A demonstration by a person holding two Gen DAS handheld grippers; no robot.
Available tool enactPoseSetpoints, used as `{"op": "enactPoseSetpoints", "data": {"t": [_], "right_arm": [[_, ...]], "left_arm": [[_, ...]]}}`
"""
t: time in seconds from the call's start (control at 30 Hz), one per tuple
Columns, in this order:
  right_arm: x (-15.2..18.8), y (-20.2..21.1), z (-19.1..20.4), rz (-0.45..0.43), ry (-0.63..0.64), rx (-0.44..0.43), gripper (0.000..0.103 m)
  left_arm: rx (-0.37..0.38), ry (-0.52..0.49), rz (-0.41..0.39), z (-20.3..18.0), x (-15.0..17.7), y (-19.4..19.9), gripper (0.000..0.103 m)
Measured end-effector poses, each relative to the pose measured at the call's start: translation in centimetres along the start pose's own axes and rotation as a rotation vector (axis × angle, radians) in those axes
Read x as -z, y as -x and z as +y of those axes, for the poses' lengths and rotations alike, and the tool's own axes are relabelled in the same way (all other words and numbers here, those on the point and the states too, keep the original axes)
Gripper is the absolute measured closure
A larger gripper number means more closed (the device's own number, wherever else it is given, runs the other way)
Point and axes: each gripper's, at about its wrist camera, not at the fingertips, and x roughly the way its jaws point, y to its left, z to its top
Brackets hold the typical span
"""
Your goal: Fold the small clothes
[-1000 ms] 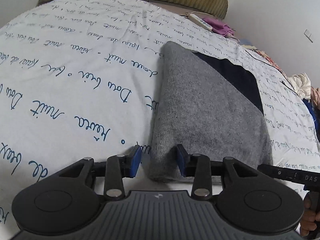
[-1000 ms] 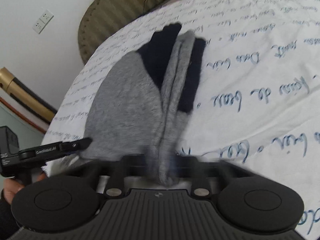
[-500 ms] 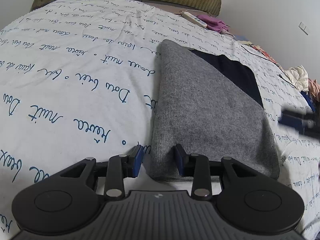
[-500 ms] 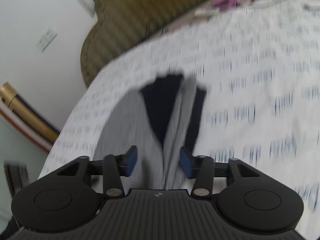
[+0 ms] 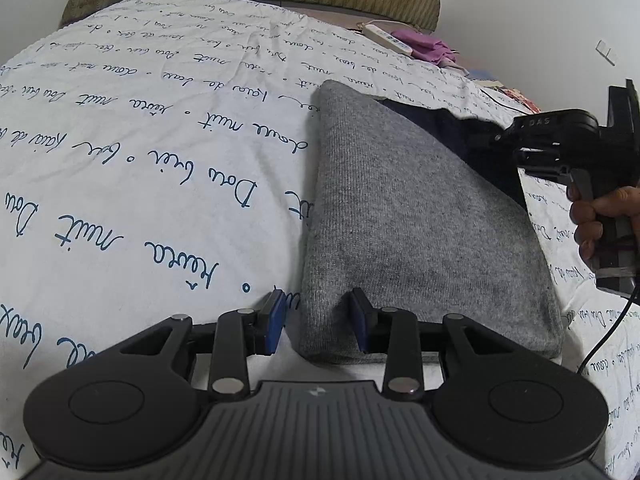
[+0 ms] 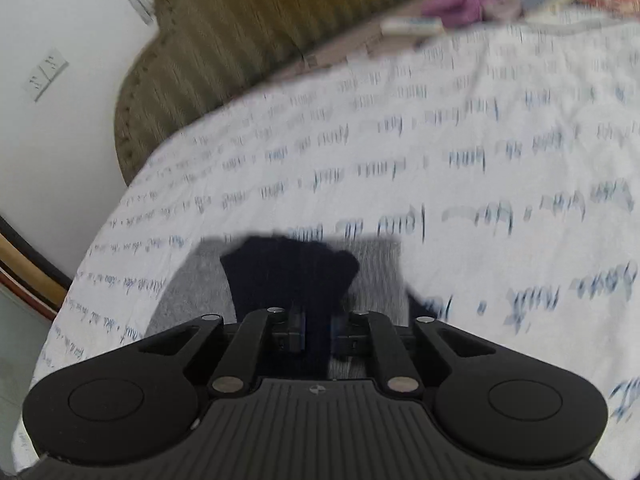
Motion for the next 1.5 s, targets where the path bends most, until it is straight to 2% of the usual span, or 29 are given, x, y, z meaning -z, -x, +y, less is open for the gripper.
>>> {"op": "enactPoseSetpoints", "data": {"t": [0.03,0.1,0.13,0.2,0.27,0.33,0.43,0.47,0.57,0.63,0.73,0.8,0.93,1.0,1.03,1.13,1.2,1.27,1.33,1.37,1.43,1.5], "right_arm": [[-0.1,0.1,-0.7,-0.008,-0.026,0.009,0.096],[0.2,-0.6,-2.5,0.016,-0.064,0.061,0.097],[0.7,-1.1,-3.3,0.034,-0.083,0.050,0.097],[1.3,-0.6,-3.5,-0.001,-0.087,0.035,0.094],[1.4,0.4,-3.3,-0.034,-0.105,0.021,0.082],[1.1,2.3,-2.4,-0.103,-0.093,0.033,0.079],[0.7,5.3,0.3,-0.207,0.001,0.027,0.078],[0.8,5.8,1.5,-0.211,0.042,0.008,0.073],[1.7,5.4,4.5,-0.156,0.175,-0.037,0.057],[2.7,3.6,6.0,-0.104,0.254,-0.014,0.057],[4.4,0.0,5.5,0.016,0.282,0.070,0.059],[5.7,-0.6,5.1,-0.035,0.336,0.065,0.059],[4.5,0.1,5.5,-0.004,0.284,0.078,0.060],[4.6,1.7,6.0,-0.023,0.264,0.091,0.057],[4.9,2.9,6.4,-0.045,0.271,0.078,0.055],[6.4,6.6,7.2,-0.124,0.291,0.008,0.054],[7.4,7.7,7.3,-0.123,0.275,-0.029,0.049],[8.6,7.0,7.1,-0.069,0.264,-0.041,0.048],[9.8,5.3,6.3,-0.008,0.261,0.002,0.049],[10.3,4.6,5.8,0.014,0.247,0.008,0.049],[10.2,5.3,5.1,-0.005,0.210,-0.037,0.048],[9.0,6.8,4.3,-0.027,0.127,-0.094,0.045]], "left_arm": [[0.001,-0.003,-0.002,0.0,0.0,0.0,0.068],[-0.003,-0.008,-0.006,-0.1,0.1,-0.1,0.068],[-0.006,-0.011,-0.007,-0.2,0.1,0.0,0.068],[-0.008,-0.010,-0.008,-0.2,0.1,0.0,0.068],[-0.007,-0.012,-0.007,-0.2,0.1,0.1,0.068],[-0.010,-0.012,-0.006,-0.3,0.1,0.1,0.068],[-0.016,-0.011,-0.008,-0.4,0.2,0.2,0.068],[-0.017,-0.011,-0.008,-0.4,0.2,0.2,0.068],[-0.020,-0.010,-0.005,-0.5,0.1,0.2,0.068],[-0.025,-0.011,-0.005,-0.6,0.0,0.1,0.068],[-0.027,-0.016,-0.006,-0.6,0.1,0.1,0.068],[-0.027,-0.021,-0.009,-0.6,0.1,0.1,0.068],[-0.019,-0.014,-0.006,-0.4,0.0,0.4,0.068],[-0.023,0.016,-0.019,-0.1,0.0,1.6,0.068],[-0.029,0.005,-0.051,-0.4,0.1,2.7,0.070],[-0.045,-0.146,-0.191,-2.4,1.0,5.7,0.070],[-0.009,-0.238,-0.236,-4.0,1.6,6.2,0.070],[0.033,-0.292,-0.202,-5.3,2.1,5.0,0.069],[0.028,-0.320,-0.095,-5.9,2.5,2.3,0.069],[0.018,-0.309,-0.068,-5.7,2.8,1.2,0.068],[0.047,-0.282,-0.096,-5.2,2.5,2.0,0.069],[0.140,-0.205,-0.111,-3.9,0.8,3.8,0.069]]}}
